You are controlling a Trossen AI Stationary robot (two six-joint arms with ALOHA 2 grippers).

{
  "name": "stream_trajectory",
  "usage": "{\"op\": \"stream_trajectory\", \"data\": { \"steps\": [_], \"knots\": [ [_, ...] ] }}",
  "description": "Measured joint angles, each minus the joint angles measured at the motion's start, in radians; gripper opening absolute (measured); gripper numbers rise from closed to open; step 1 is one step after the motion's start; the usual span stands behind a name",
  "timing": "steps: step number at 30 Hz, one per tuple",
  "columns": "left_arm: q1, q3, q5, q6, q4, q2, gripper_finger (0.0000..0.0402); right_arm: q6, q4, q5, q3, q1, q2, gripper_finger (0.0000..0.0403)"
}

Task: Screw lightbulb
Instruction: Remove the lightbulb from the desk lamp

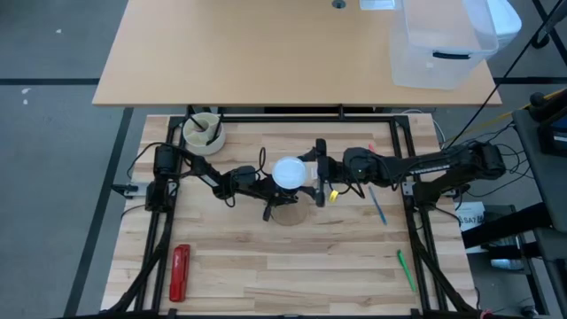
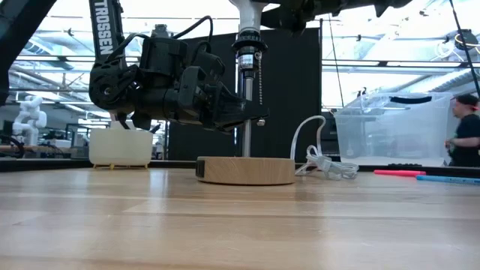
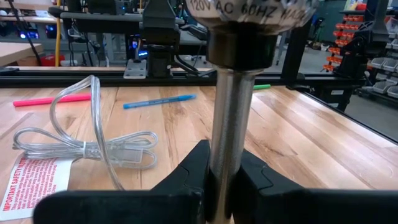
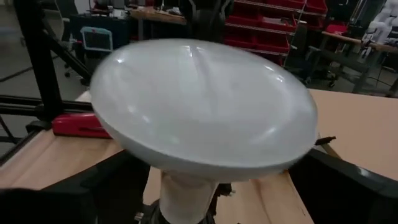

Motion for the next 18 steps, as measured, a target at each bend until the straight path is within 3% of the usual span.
{"op": "stream_trajectory", "data": {
  "steps": [13, 18],
  "knots": [
    [0.000, 0.000, 0.000, -0.001, 0.000, 0.000, 0.0041, 0.013, -0.125, 0.035, -0.002, 0.020, -0.022, 0.0359],
    [0.000, 0.000, 0.000, -0.002, 0.000, 0.000, 0.0041, 0.004, -0.207, 0.118, -0.012, 0.020, -0.084, 0.0359]
  ]
}}
